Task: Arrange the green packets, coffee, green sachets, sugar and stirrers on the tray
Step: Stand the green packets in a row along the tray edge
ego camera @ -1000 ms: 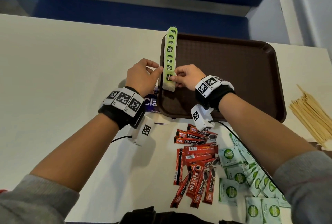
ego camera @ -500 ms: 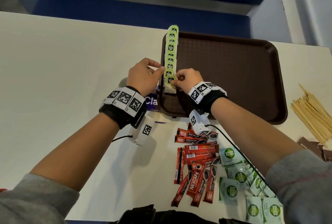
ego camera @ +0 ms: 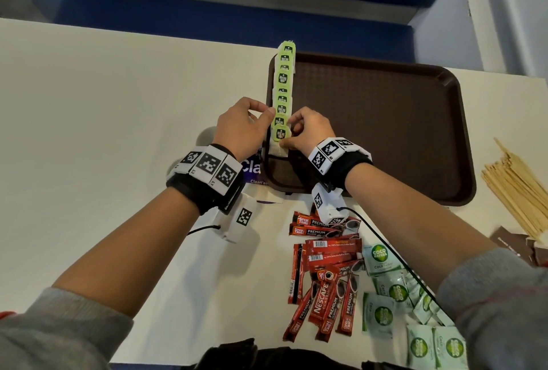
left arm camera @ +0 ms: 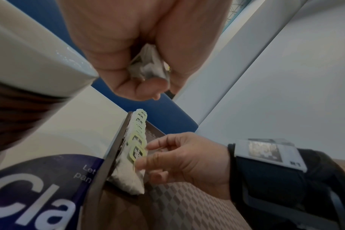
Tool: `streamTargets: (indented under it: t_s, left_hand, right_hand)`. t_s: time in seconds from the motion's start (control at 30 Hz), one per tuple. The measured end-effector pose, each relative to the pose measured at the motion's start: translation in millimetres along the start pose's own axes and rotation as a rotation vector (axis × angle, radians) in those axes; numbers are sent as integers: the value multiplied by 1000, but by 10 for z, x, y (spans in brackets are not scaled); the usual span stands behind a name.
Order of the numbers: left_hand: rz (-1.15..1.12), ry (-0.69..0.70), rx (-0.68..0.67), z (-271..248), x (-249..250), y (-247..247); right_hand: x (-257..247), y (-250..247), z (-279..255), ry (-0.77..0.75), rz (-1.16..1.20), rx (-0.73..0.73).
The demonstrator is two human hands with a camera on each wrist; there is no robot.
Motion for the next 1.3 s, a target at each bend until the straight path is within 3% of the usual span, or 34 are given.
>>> streamTargets:
  t_s: [0.13, 0.33, 0.47, 0.67, 0.87, 0.97, 1.2, 1.3]
  left_hand:
    - [-68, -31, -61, -1, 12, 39]
    - [-239, -45, -117, -64, 150, 52]
    - [-347, -22, -83, -99, 215, 59]
    - [-339, -5, -89, -61, 128, 35]
    - [-193, -31, 4, -11, -10, 20]
    - [-251, -60, 1, 2, 16, 30]
    - [-452, -9, -59, -2, 83, 37]
    - [-390, 44, -58, -22, 68, 15]
  right_hand:
    - [-99, -86, -28, -69, -13, 26]
    - [-430, -206, -216, -246, 160, -301]
    - [-505, -178, -257, -267, 184, -432]
    - [-467, -241, -227, -292, 303, -351]
    - [-365, -379, -203, -304, 292, -107]
    - [-385, -408, -219, -320, 269, -6]
    - [-414, -356, -262, -342, 410, -129]
    - [-389, -326, -275, -326, 412, -173]
Point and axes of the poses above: each hand's wrist, its own z-axis towards the middle knuckle, its own y-axis out of the palm, x = y × z, the point moved 3 cm from there along z, towards the middle knuckle, and after that the axes turned 11 degrees about -x, right-handed, at the moved point
